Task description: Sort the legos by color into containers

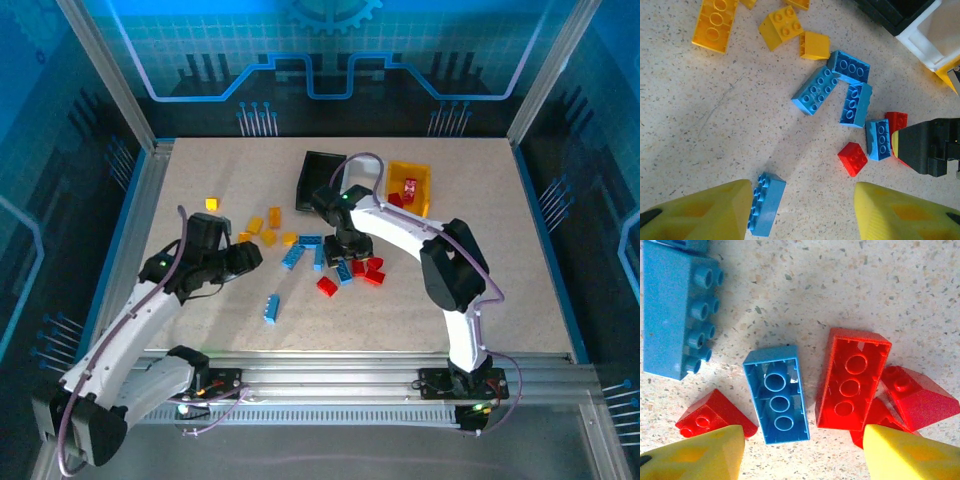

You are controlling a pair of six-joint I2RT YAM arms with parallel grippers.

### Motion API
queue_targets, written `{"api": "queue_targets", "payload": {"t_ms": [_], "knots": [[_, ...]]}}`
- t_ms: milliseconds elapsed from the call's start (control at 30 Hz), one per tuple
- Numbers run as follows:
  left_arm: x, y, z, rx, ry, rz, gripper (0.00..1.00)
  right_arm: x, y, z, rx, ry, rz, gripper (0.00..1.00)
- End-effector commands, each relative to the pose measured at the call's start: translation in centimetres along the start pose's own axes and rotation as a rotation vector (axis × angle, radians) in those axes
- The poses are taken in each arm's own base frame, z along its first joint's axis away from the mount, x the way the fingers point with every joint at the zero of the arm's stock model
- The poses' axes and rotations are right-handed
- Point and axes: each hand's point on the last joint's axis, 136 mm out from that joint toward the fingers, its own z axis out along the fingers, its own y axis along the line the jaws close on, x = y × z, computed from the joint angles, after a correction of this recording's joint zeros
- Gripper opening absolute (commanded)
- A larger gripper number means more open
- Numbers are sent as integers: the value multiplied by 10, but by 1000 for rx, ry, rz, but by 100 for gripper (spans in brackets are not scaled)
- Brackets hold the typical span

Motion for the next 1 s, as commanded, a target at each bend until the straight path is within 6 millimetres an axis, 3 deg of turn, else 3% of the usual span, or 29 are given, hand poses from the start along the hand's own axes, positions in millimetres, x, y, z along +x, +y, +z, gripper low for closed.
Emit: {"api": "queue_targets", "payload": {"t_ms": [0, 133, 500, 967], "knots": [[-3, -4, 2, 20, 7, -10, 57, -3, 22, -4, -89, -10, -34, 62], [-2, -3, 1, 13, 12, -4, 57, -7, 28, 5, -97, -3, -63, 58], [5, 9, -6, -10, 21, -2, 58, -13, 19, 31, -65, 47, -64, 49], [6, 12, -2, 3, 28, -18, 58, 3, 10, 50, 0, 102, -79, 43]]}}
